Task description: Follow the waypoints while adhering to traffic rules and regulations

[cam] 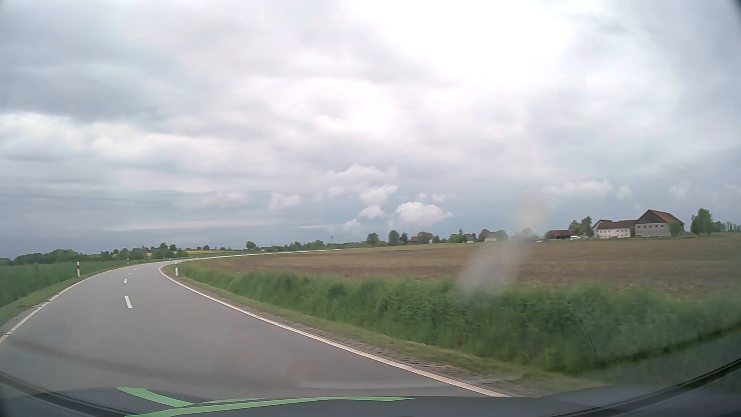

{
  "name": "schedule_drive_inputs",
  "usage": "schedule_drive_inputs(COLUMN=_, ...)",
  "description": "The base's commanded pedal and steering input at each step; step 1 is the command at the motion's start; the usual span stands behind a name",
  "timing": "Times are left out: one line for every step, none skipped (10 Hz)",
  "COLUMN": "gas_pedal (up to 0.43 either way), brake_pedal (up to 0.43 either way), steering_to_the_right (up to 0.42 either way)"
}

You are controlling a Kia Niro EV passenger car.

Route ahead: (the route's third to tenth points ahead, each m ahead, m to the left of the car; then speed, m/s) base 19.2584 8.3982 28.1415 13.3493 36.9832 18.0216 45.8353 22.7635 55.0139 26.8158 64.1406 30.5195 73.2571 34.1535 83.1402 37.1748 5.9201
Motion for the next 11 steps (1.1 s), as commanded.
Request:
schedule_drive_inputs(gas_pedal=0.370, brake_pedal=0.000, steering_to_the_right=-0.400)
schedule_drive_inputs(gas_pedal=0.390, brake_pedal=0.000, steering_to_the_right=-0.383)
schedule_drive_inputs(gas_pedal=0.409, brake_pedal=0.000, steering_to_the_right=-0.367)
schedule_drive_inputs(gas_pedal=0.421, brake_pedal=0.000, steering_to_the_right=-0.345)
schedule_drive_inputs(gas_pedal=0.429, brake_pedal=0.000, steering_to_the_right=-0.309)
schedule_drive_inputs(gas_pedal=0.449, brake_pedal=0.000, steering_to_the_right=-0.258)
schedule_drive_inputs(gas_pedal=0.469, brake_pedal=0.000, steering_to_the_right=-0.210)
schedule_drive_inputs(gas_pedal=0.488, brake_pedal=0.000, steering_to_the_right=-0.165)
schedule_drive_inputs(gas_pedal=0.488, brake_pedal=0.000, steering_to_the_right=-0.142)
schedule_drive_inputs(gas_pedal=0.500, brake_pedal=0.000, steering_to_the_right=-0.116)
schedule_drive_inputs(gas_pedal=0.500, brake_pedal=0.000, steering_to_the_right=-0.096)
